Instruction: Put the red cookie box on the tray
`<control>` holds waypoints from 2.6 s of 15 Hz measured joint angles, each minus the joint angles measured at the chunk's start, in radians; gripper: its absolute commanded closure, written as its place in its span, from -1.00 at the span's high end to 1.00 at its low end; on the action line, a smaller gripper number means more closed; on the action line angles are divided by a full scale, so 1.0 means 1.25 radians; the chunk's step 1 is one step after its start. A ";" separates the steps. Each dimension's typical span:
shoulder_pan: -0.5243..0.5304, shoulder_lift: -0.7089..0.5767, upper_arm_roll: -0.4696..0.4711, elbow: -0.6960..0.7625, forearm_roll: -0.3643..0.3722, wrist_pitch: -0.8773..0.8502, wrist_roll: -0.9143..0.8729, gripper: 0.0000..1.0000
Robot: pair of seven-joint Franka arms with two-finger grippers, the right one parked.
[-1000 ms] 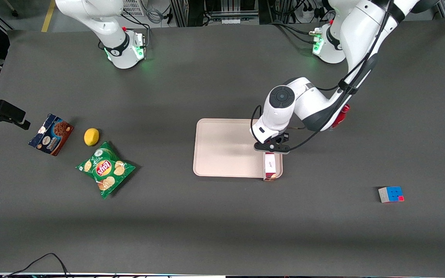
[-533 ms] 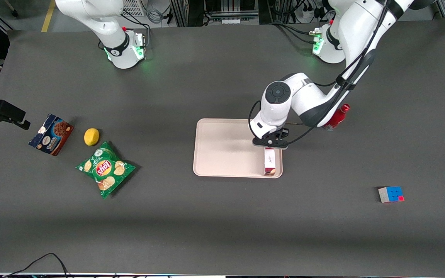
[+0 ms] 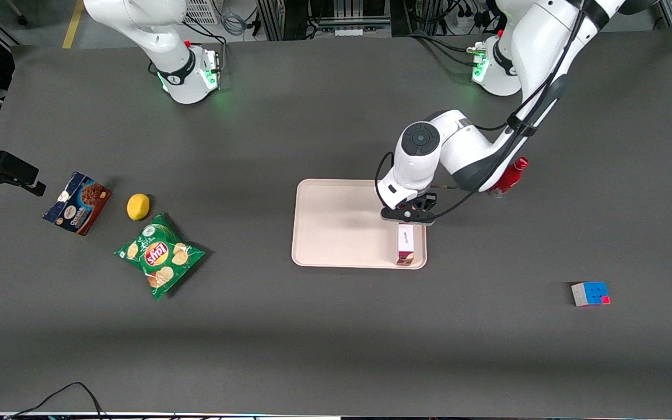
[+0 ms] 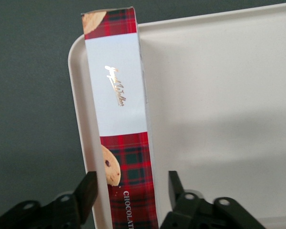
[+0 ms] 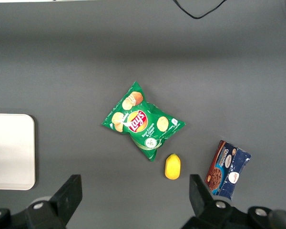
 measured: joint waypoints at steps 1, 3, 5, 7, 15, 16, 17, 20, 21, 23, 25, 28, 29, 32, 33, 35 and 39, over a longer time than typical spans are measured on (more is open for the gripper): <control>0.000 0.000 0.000 0.000 0.000 0.001 0.000 1.00; 0.001 0.000 0.001 0.000 0.000 0.003 -0.001 1.00; 0.001 0.000 0.001 0.000 0.000 0.004 -0.001 1.00; 0.001 0.000 0.001 0.000 0.000 0.004 -0.001 1.00; 0.012 -0.064 0.000 0.125 -0.092 -0.145 0.094 1.00; 0.018 -0.096 0.003 0.145 -0.139 -0.174 0.155 1.00; 0.024 -0.137 0.014 0.157 -0.176 -0.191 0.207 1.00; 0.031 -0.275 0.072 0.161 -0.228 -0.257 0.299 1.00; 0.031 -0.312 0.093 0.160 -0.250 -0.283 0.328 1.00; 0.029 -0.378 0.163 0.159 -0.333 -0.325 0.436 1.00; 0.028 -0.430 0.267 0.158 -0.406 -0.367 0.571 1.00; 0.026 -0.484 0.354 0.181 -0.441 -0.447 0.635 1.00; 0.021 -0.493 0.355 0.207 -0.443 -0.488 0.605 1.00; -0.002 -0.497 0.353 0.267 -0.427 -0.547 0.536 1.00; -0.003 -0.493 0.354 0.270 -0.422 -0.547 0.537 1.00; -0.002 -0.480 0.362 0.271 -0.412 -0.547 0.539 1.00; -0.001 -0.404 0.422 0.272 -0.392 -0.479 0.589 1.00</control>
